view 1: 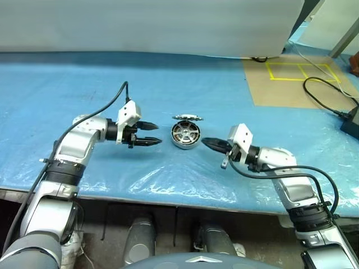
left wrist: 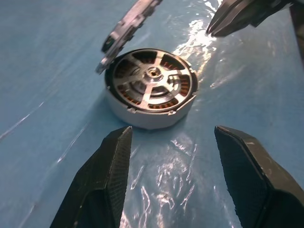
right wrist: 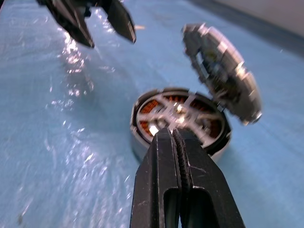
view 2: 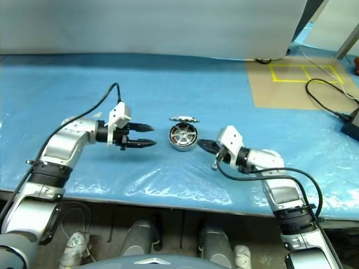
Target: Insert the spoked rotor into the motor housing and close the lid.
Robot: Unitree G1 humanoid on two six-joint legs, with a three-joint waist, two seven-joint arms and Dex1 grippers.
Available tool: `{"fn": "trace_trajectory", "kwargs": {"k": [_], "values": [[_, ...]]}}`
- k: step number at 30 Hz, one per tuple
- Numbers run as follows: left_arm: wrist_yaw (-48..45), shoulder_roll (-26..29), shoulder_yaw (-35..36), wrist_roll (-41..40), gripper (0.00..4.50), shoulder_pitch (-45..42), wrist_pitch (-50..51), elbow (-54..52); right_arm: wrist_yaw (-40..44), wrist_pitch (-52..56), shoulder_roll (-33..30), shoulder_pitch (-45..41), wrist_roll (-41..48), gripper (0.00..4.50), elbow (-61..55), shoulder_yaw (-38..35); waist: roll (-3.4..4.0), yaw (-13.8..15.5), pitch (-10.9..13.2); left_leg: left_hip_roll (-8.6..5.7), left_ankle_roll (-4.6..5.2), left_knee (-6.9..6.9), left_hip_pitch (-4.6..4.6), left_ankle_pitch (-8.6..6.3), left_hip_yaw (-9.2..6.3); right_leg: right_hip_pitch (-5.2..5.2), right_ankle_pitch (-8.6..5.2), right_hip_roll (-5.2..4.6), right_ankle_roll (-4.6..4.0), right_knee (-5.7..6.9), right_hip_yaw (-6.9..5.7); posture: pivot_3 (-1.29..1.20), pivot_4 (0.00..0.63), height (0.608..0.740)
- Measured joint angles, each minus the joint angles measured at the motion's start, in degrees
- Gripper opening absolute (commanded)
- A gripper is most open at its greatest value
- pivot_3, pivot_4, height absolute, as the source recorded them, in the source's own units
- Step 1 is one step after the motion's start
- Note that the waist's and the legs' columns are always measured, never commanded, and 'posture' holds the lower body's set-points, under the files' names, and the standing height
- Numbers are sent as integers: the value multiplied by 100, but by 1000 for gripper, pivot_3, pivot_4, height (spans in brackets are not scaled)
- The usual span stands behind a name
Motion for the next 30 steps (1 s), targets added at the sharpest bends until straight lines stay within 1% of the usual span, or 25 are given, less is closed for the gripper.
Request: {"fn": "trace_trajectory", "kwargs": {"k": [4, 11, 15, 17, 18, 19, 23, 30], "values": [[549, -6, 358, -176, 2911, 418, 257, -402, 7, 3, 128, -92, 9, 0, 101, 23, 0, -11, 0, 0, 0, -1, -2, 0, 1, -1, 0, 0, 0, -3, 0, 0, 150, 740], [1262, -161, 521, -388, 2911, 858, 482, -891, 148, -28, 290, -323, -6, 0, 475, 173, 0, -18, 0, 0, 0, 1, -3, 0, 1, -3, 0, 1, 0, -1, 0, 0, 150, 740], [1501, -186, 597, -511, 2941, 936, 599, -1121, 236, -123, 446, -556, -40, 891, 814, 247, 0, -19, 0, 0, 0, 2, -2, 0, 1, -2, 0, 1, 0, -1, 0, 0, 150, 740], [1606, -225, 596, -537, 2941, 1002, 603, -1193, 259, -201, 537, -659, -108, 1552, 991, 311, 0, -20, 0, 0, 0, 2, -3, 0, 1, -3, 0, 2, 0, -1, 0, 0, 150, 740], [1645, -242, 595, -555, 2941, 1051, 614, -1219, 269, -236, 592, -716, -122, 1960, 1091, 344, 0, -21, 0, 0, 0, 2, -4, 0, 1, -5, 0, 2, 0, -1, 0, 0, 150, 740], [1677, -268, 592, -586, 2941, 1098, 651, -1272, 280, -256, 630, -737, -131, 2193, 1151, 357, 0, -20, 0, 1, 0, 2, -6, 0, 1, -6, 0, 2, 0, 0, 0, 0, 150, 740], [1724, -304, 578, -668, 2941, 1204, 735, -1462, 292, -360, 688, -798, -227, 3477, 1359, 363, 0, -16, 0, 0, 0, 2, -7, 0, 1, -5, 0, 2, 0, 0, 0, 0, 150, 740], [1799, -396, 426, -700, 2941, 1237, 759, -1558, 276, -514, 805, -915, -343, 3477, 1532, 409, 0, -20, 0, 1, 0, 4, -4, 0, 1, -6, 0, 2, 0, 7, 0, 0, 150, 740]]}}
